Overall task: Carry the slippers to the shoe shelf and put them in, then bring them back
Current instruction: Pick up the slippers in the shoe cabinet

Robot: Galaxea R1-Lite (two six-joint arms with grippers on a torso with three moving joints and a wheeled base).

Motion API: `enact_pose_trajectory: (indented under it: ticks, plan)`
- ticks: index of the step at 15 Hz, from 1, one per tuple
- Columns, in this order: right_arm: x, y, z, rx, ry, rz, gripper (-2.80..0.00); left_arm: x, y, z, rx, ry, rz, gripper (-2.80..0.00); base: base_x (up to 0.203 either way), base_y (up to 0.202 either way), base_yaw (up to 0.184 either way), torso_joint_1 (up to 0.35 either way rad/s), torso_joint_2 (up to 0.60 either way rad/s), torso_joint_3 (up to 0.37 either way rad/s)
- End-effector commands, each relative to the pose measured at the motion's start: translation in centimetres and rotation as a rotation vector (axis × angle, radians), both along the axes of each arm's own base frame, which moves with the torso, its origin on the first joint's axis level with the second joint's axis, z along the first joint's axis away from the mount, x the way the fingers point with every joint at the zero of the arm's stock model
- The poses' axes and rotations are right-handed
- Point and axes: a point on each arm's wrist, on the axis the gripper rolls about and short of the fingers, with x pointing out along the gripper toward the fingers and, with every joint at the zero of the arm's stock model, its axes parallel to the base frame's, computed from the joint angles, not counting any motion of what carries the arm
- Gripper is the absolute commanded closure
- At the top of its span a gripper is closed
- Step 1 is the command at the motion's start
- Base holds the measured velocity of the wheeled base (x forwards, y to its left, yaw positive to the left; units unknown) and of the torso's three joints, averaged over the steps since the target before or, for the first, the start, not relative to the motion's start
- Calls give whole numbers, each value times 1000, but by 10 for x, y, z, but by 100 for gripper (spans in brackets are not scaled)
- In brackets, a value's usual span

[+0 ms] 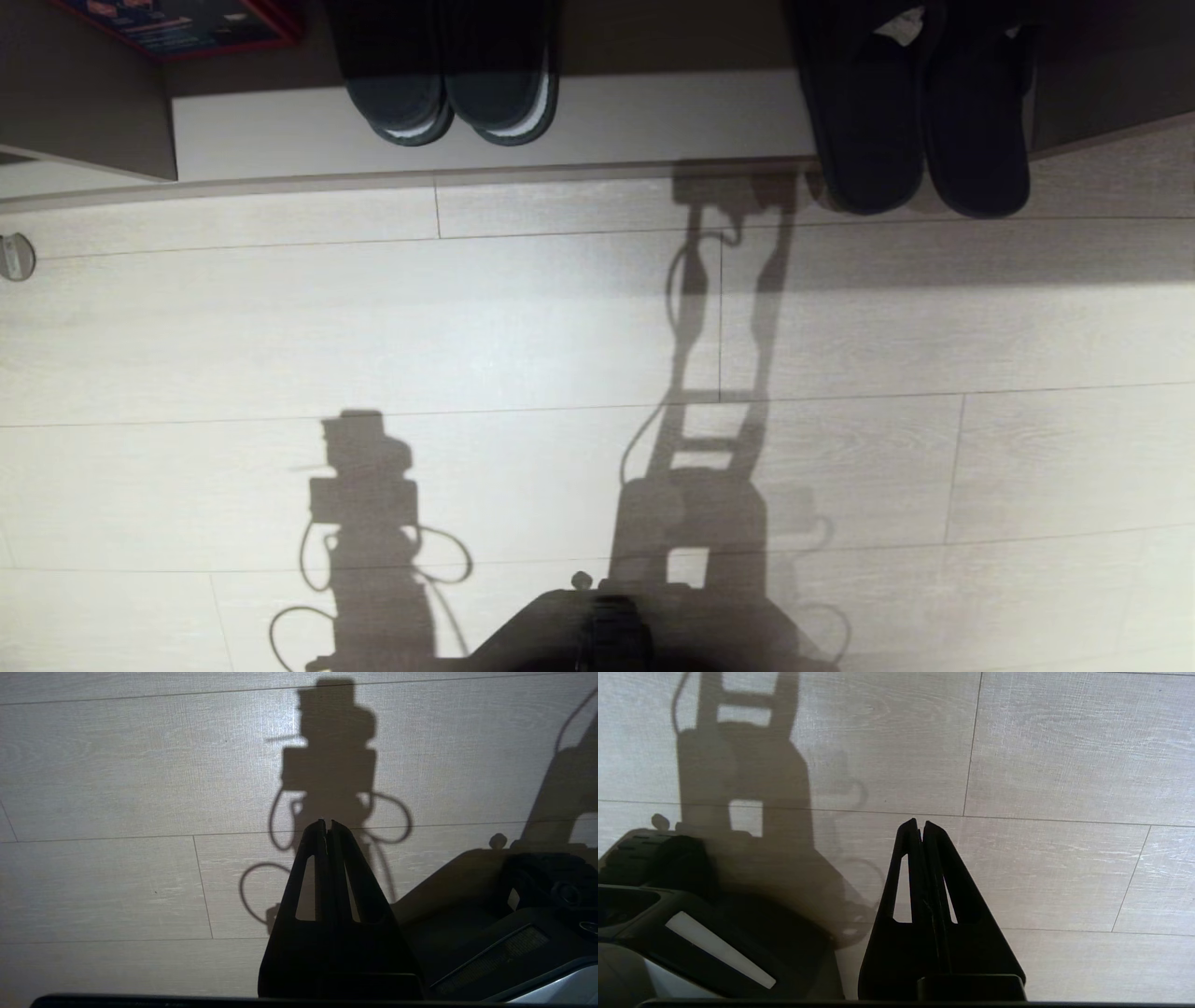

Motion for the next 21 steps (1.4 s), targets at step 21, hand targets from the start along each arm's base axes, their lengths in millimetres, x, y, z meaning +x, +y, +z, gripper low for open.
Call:
enact_pose_trajectory:
  ticks: [21]
  plan:
    - [308,36,249,-118,-348,200,0,0,0,0,1,1,2,0,0,0,0,0,0,0]
